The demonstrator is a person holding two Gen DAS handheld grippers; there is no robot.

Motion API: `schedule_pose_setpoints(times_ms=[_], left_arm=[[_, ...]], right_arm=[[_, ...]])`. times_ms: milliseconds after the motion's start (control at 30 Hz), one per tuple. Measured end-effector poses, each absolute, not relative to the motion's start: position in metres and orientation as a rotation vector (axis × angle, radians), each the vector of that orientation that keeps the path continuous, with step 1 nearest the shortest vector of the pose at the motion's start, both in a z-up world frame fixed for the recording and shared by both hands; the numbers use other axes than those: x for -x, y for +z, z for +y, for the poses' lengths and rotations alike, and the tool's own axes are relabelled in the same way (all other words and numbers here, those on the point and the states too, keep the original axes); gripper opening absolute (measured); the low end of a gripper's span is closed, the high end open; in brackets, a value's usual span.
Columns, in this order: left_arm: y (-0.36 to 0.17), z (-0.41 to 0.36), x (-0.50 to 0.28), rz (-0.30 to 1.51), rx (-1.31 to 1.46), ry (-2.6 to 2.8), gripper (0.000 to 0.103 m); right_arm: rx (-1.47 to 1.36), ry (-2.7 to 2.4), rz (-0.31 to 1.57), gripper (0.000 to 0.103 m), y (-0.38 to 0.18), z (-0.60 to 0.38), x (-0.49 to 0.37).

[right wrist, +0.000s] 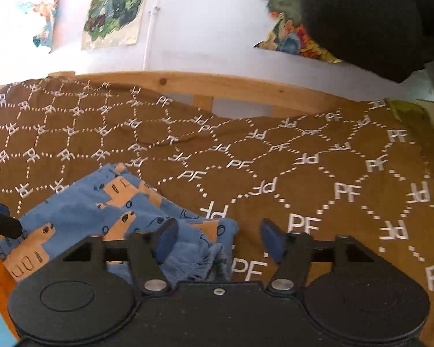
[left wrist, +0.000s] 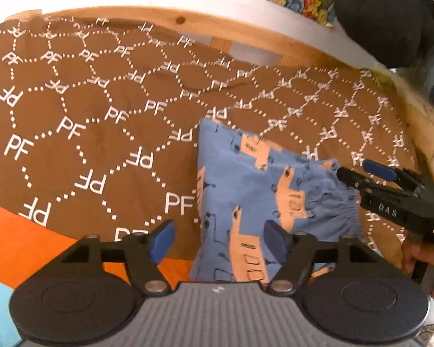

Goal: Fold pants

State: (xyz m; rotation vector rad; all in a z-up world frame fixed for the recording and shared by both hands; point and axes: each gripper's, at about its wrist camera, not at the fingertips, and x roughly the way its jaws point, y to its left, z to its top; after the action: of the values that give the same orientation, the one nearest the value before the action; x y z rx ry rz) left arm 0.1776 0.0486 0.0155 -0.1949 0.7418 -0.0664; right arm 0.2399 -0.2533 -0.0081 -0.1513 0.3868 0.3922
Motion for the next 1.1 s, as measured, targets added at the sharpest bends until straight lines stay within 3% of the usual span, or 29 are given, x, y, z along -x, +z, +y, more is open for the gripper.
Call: schedule_pose_setpoints(times_ms=[67, 267, 633, 1100], left_arm=[[0.023, 0.047, -0.173, 0.718, 0.185, -0.057, 0.091], [0.044, 0.042, -0.154, 0.652, 0.186, -0.046, 0.103], [0.052, 0.035, -0.111, 0.605, 0.107, -0.056, 0.103], [0.019, 0.033, -0.077, 0.679, 0.069, -0.051, 0.103]], right_arm=[[0.121, 0.383, 0.369, 0.086, 0.002, -0.257, -0.228], [0.062, 0.357, 0.312, 0.101, 0.03, -0.26, -0.19], [-0.034, 0.325, 0.304, 0.102, 0.053, -0.264, -0.118], [-0.084, 0.299, 0.463, 0.102, 0.017, -0.267, -0.08]])
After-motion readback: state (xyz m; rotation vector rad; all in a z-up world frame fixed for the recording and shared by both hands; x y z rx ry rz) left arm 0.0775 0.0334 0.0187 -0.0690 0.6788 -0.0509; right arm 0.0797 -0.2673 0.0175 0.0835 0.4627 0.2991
